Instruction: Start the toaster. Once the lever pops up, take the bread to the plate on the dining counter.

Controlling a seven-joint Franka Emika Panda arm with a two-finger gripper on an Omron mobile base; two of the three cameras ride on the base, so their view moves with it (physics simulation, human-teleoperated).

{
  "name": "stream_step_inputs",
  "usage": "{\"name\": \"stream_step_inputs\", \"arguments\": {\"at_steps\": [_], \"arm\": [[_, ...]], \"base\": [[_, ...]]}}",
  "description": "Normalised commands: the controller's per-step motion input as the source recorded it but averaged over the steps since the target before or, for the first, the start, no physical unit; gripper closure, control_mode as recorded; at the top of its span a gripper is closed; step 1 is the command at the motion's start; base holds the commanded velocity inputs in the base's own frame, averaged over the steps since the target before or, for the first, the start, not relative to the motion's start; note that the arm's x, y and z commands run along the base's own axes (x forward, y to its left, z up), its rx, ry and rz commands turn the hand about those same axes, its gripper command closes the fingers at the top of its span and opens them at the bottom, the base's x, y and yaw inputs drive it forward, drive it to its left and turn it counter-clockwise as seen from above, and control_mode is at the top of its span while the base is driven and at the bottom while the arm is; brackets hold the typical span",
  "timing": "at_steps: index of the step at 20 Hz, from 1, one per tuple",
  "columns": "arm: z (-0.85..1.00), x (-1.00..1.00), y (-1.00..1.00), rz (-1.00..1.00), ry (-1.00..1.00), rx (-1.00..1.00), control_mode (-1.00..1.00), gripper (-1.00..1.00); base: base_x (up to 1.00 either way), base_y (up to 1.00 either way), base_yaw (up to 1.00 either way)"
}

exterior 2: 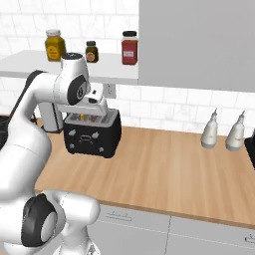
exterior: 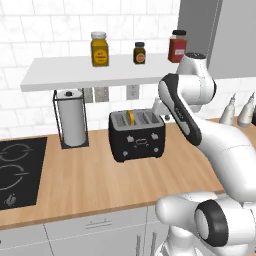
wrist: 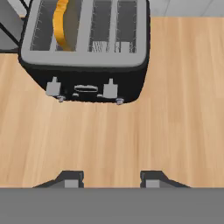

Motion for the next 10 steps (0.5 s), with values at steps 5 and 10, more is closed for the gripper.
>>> {"name": "stream_step_inputs", "arguments": {"at_steps": [5, 10], "arm": [[-0.07, -0.29, 0.0, 0.0, 0.0, 0.0, -1.0, -1.0], [-0.42, -0.5, 0.49, 0.0, -0.15, 0.0, -1.0, -1.0]], "base": [[0.0, 0.0, 0.0], [0.0, 0.0, 0.0]]}}
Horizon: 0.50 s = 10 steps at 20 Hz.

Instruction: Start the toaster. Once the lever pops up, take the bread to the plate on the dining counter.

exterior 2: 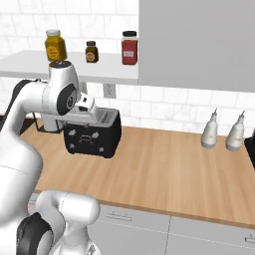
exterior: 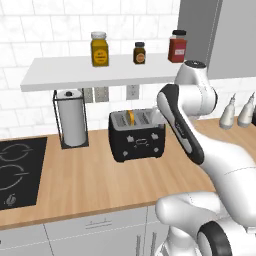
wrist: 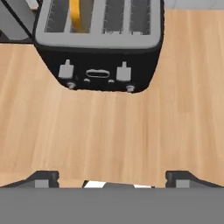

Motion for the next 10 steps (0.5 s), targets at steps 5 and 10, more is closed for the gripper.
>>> {"name": "stream_step_inputs", "arguments": {"at_steps": [5, 10], "arm": [[-0.53, -0.03, 0.97, -0.12, -0.1, 0.0, -1.0, -1.0], [-0.34, 0.08, 0.78, -0.21, -0.02, 0.02, -1.0, -1.0]], "base": [[0.0, 0.0, 0.0], [0.0, 0.0, 0.0]]}}
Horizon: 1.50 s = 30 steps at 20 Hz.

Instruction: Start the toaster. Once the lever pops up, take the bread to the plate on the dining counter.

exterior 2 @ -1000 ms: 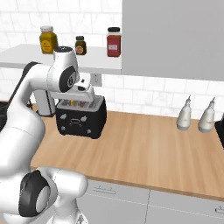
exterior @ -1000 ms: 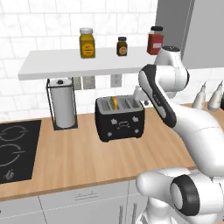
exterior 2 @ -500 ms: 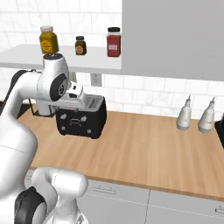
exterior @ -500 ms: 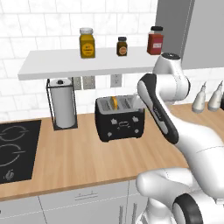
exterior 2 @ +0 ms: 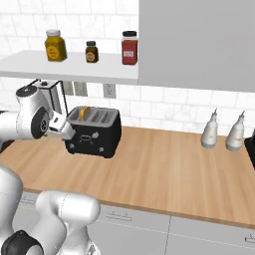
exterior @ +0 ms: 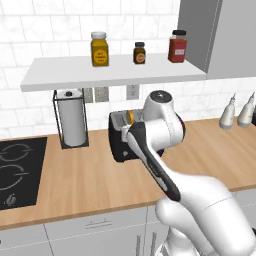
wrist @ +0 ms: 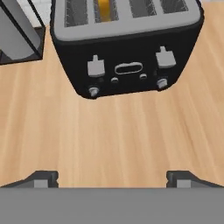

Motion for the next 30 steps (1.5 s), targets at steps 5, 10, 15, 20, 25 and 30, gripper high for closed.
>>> {"name": "stream_step_inputs", "arguments": {"at_steps": [5, 10, 15, 20, 25, 30], "arm": [[-0.12, 0.16, 0.89, -0.23, -0.09, -0.05, -1.0, -1.0], [-0.17, 0.2, 0.27, -0.11, -0.02, 0.0, -1.0, -1.0], [-0.3, 0.33, 0.2, -0.01, 0.0, 0.0, -1.0, -1.0], [-0.08, 0.44, 0.04, 0.0, 0.0, 0.01, -1.0, -1.0], [-0.1, 0.35, 0.01, 0.0, 0.0, 0.0, -1.0, -1.0], [0.0, 0.5, -0.11, 0.01, 0.01, 0.0, -1.0, -1.0]], "base": [[0.0, 0.0, 0.0], [0.0, 0.0, 0.0], [0.0, 0.0, 0.0], [0.0, 0.0, 0.0], [0.0, 0.0, 0.0], [0.0, 0.0, 0.0]]}}
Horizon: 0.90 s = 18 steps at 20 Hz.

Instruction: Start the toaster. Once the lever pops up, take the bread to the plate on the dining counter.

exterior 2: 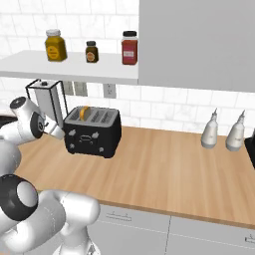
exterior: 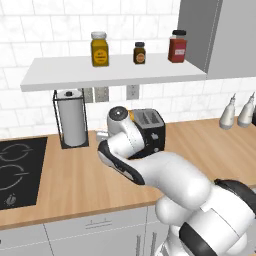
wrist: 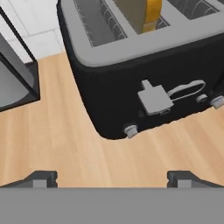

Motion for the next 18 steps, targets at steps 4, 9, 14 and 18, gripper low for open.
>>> {"name": "stream_step_inputs", "arguments": {"at_steps": [4, 9, 14, 18], "arm": [[0.0, 0.47, -0.17, 0.08, 0.04, 0.0, -1.0, -1.0], [0.0, 0.2, -0.07, 0.12, 0.0, 0.0, -1.0, -1.0], [0.0, 0.07, -0.04, 0.1, 0.0, 0.0, -1.0, 1.0], [0.0, 0.02, -0.01, 0.06, 0.0, -0.04, -1.0, 1.0]], "base": [[0.0, 0.0, 0.0], [0.0, 0.0, 0.0], [0.0, 0.0, 0.0], [0.0, 0.0, 0.0]]}}
